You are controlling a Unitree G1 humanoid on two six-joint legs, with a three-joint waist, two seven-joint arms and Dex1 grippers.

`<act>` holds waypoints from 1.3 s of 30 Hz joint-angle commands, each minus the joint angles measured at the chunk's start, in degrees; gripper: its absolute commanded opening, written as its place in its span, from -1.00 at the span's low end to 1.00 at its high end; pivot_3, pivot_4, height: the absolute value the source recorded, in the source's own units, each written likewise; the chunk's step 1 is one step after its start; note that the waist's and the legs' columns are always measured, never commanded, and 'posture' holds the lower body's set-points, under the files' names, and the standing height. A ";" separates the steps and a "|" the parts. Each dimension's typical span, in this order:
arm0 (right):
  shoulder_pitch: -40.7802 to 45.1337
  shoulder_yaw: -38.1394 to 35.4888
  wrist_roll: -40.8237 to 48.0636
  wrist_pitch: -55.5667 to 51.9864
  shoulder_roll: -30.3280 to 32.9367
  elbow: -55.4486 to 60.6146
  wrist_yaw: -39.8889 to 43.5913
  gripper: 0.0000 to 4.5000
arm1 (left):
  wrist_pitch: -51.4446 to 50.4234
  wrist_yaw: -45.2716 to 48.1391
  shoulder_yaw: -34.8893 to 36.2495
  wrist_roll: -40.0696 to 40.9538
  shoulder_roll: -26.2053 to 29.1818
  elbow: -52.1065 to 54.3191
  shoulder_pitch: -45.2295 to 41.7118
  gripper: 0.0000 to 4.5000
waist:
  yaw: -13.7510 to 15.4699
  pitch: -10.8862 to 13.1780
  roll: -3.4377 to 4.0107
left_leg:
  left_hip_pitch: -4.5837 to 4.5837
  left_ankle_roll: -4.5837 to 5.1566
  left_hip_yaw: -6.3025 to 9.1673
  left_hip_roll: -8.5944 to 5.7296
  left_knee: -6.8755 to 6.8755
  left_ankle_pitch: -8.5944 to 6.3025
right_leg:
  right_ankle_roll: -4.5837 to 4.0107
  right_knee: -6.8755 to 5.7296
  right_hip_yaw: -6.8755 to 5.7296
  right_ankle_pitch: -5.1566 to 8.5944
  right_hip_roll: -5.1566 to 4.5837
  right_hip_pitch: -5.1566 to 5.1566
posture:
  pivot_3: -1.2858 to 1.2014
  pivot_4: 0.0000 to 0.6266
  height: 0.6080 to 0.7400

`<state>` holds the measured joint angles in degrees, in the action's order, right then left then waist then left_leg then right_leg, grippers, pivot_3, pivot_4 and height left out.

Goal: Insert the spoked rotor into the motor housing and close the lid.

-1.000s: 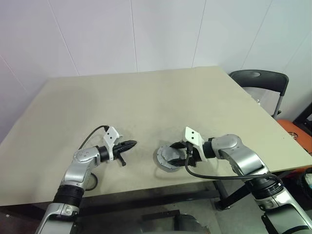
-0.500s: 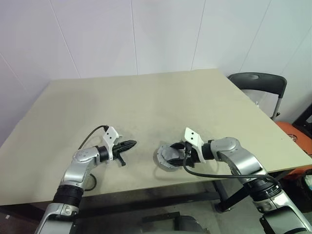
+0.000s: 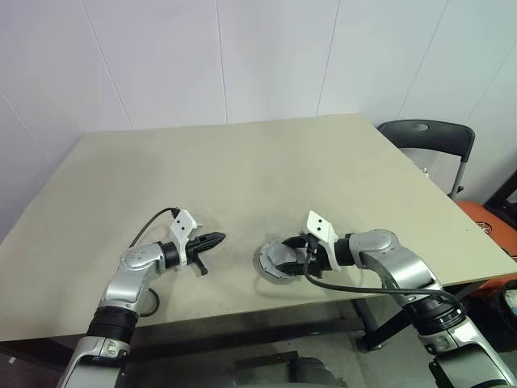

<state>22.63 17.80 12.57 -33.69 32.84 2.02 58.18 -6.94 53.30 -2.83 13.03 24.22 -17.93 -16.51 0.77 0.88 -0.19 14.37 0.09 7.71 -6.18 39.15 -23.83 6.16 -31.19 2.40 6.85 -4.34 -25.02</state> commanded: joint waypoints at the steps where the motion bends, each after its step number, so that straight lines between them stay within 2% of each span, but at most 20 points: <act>1: -0.08 0.05 -1.88 0.03 -0.29 -0.54 -2.46 0.35 | 1.31 -0.29 0.56 -0.17 0.36 0.39 -1.20 -1.00 | 0.00 0.00 0.00 | 0.00 0.00 0.00 0.00 0.00 0.00 | 0.00 0.00 0.00 0.00 0.00 0.00 | 0.03 -1.00 1.00; 9: -0.25 -0.35 -0.64 -0.98 -2.67 0.29 -3.49 0.35 | 1.60 -0.46 0.38 -0.41 0.32 0.07 -1.28 -1.00 | -0.13 0.00 0.00 | -0.06 0.00 0.00 0.08 0.00 0.00 | 0.00 -0.04 0.00 0.00 0.09 0.05 | 0.03 -1.00 1.00; 26: -1.14 4.61 -6.42 -2.00 0.52 -1.92 -3.60 0.35 | 1.85 -0.86 0.14 -0.31 0.24 0.49 -1.32 -1.00 | -0.04 0.00 0.01 | -0.20 -0.04 -0.01 0.24 -0.01 0.02 | 0.19 -0.04 0.01 0.14 0.26 0.18 | 0.03 -1.00 1.00; 39: -2.98 5.27 -1.92 -7.93 0.06 0.96 -0.55 0.35 | 1.87 -0.82 -0.88 -0.36 -0.40 0.45 -2.25 -1.00 | 0.03 0.00 0.00 | -0.19 -0.07 0.04 0.23 -0.15 -0.07 | 0.30 0.05 -0.01 0.21 0.25 0.18 | 0.03 -1.00 1.00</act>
<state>22.31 19.95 10.43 -37.75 32.65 5.47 56.39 -5.85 52.36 -3.71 12.91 23.96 -18.31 -16.76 0.80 0.88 -0.18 14.18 0.03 7.75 -5.95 39.00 -23.93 6.46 -31.14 2.39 7.06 -4.09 -24.84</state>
